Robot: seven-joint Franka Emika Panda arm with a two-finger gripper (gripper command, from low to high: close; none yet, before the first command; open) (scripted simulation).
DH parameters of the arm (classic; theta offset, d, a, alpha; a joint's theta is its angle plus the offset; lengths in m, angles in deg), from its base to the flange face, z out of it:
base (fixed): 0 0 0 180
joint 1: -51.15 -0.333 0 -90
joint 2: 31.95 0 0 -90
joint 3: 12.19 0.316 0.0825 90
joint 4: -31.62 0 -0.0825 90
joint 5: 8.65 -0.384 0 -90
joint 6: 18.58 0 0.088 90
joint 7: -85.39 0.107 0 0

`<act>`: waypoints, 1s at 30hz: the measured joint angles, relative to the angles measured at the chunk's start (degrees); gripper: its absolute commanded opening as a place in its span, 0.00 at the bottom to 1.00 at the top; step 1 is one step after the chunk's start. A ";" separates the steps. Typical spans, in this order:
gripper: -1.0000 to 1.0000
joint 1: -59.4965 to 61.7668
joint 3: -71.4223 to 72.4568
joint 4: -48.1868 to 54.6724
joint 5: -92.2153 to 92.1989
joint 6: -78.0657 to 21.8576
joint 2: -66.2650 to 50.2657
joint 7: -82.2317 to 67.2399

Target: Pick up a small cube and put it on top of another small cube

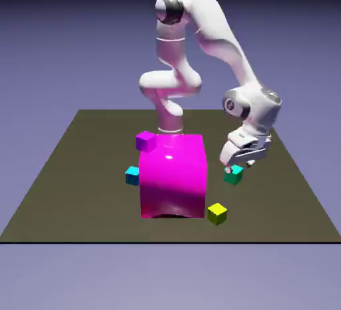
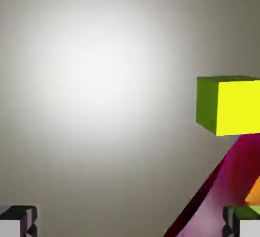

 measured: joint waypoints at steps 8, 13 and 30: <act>0.50 0.36 12.25 7.02 4.93 -17.30 -16.61 5.03; 0.50 -1.58 8.01 5.20 3.35 -15.78 -18.62 3.56; 0.00 -7.06 2.26 3.83 1.54 -12.60 -18.22 1.91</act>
